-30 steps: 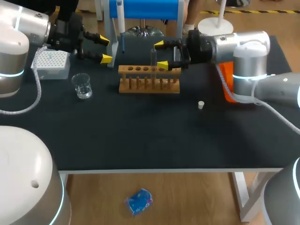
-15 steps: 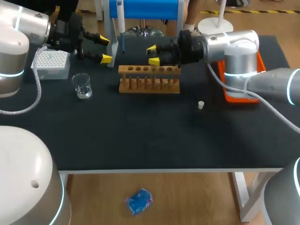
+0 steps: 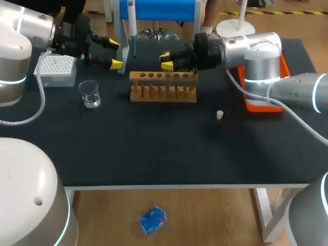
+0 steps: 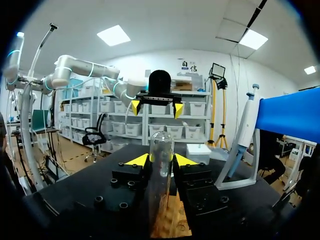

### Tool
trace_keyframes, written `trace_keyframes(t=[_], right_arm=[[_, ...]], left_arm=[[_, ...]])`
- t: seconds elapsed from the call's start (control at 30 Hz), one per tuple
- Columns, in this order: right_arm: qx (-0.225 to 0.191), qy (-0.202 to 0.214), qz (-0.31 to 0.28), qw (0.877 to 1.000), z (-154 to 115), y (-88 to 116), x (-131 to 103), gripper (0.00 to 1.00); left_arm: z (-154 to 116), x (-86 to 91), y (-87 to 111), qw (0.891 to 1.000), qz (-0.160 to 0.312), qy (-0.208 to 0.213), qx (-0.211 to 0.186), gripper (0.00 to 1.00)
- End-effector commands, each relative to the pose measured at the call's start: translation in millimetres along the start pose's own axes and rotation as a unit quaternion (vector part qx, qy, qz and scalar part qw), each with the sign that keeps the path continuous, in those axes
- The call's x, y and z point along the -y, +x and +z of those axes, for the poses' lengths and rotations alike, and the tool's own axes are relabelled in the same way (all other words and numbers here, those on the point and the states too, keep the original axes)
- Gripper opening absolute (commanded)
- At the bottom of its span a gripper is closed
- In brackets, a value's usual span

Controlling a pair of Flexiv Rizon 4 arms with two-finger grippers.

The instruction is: Invert the test tube, pick up the pipette, mount the tip to pipette, aspirate from beaker and dispense into the tube, eject the tip, return the pipette, and cap with the stopper.

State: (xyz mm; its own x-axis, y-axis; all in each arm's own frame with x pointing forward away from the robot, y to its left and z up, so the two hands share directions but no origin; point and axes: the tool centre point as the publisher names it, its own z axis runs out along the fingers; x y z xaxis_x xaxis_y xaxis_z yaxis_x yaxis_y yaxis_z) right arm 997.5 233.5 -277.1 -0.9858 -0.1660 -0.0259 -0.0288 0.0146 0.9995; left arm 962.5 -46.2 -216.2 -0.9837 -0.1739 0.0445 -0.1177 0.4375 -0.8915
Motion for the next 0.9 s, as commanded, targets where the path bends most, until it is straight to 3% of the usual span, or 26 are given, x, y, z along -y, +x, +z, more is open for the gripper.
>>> trace_keyframes(t=[0.03, 0.07, 0.1, 0.13, 0.9], right_arm=[[0.001, 0.000, 0.001, 1.000, -0.7, 1.9, 0.6, 0.17], [0.001, 0.000, 0.001, 1.000, -0.6, 2.4, 0.7, 0.13], [0.002, 0.000, 0.001, 1.000, -0.6, 3.0, 0.7, 0.01], [0.002, 0.000, 0.001, 1.000, -0.6, 3.4, 0.7, 0.00], [0.008, -0.010, -0.008, 1.000, -4.2, 10.5, -17.6, 0.00]], left_arm=[[-0.1, 0.3, 0.3, 1.000, 0.000, -0.001, 0.000, 1.00], [-0.1, 0.3, 0.3, 1.000, 0.000, -0.001, 0.000, 1.00], [-0.1, 0.3, 0.3, 1.000, 0.000, -0.001, 0.000, 1.00], [-0.1, 0.3, 0.3, 1.000, 0.000, -0.001, 0.000, 1.00], [-0.1, 0.3, 0.3, 1.000, 0.000, -0.001, 0.000, 1.00]])
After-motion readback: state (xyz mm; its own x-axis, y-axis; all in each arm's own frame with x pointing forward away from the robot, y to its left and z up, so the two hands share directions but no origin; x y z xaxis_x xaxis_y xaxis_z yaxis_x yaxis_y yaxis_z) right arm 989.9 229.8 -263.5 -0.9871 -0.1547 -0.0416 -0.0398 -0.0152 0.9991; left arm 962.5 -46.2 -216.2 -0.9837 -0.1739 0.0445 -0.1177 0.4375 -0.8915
